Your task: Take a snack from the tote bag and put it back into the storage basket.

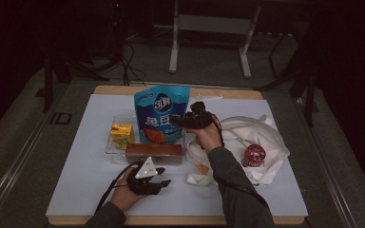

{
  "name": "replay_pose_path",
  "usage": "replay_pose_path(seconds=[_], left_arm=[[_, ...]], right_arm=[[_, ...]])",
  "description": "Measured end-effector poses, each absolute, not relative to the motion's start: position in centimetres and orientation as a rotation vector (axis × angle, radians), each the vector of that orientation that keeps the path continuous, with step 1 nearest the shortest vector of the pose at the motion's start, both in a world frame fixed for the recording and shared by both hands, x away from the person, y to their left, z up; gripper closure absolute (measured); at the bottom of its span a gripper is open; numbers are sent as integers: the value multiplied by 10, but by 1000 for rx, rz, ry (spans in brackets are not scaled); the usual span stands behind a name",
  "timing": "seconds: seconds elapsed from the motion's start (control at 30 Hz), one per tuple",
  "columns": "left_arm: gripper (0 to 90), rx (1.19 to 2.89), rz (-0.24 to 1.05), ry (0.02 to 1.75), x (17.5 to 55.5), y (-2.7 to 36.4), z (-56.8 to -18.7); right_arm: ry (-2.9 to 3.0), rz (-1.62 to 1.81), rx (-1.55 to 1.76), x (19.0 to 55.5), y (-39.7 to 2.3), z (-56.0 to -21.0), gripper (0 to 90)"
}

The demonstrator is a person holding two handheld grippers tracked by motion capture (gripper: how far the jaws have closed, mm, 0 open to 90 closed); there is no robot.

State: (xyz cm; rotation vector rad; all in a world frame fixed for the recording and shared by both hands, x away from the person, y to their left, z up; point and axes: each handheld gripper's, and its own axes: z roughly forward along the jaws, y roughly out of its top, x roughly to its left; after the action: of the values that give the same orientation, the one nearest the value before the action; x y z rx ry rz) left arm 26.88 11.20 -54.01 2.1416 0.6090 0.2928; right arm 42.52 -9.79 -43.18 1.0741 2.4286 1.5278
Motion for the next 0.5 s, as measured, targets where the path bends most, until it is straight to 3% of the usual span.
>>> replay_pose_path(seconds=[0.5], left_arm=[[496, 2153, 297, 604, 269, 111, -540]], right_arm=[[2362, 1397, 1096, 409, -86, -439, 631]])
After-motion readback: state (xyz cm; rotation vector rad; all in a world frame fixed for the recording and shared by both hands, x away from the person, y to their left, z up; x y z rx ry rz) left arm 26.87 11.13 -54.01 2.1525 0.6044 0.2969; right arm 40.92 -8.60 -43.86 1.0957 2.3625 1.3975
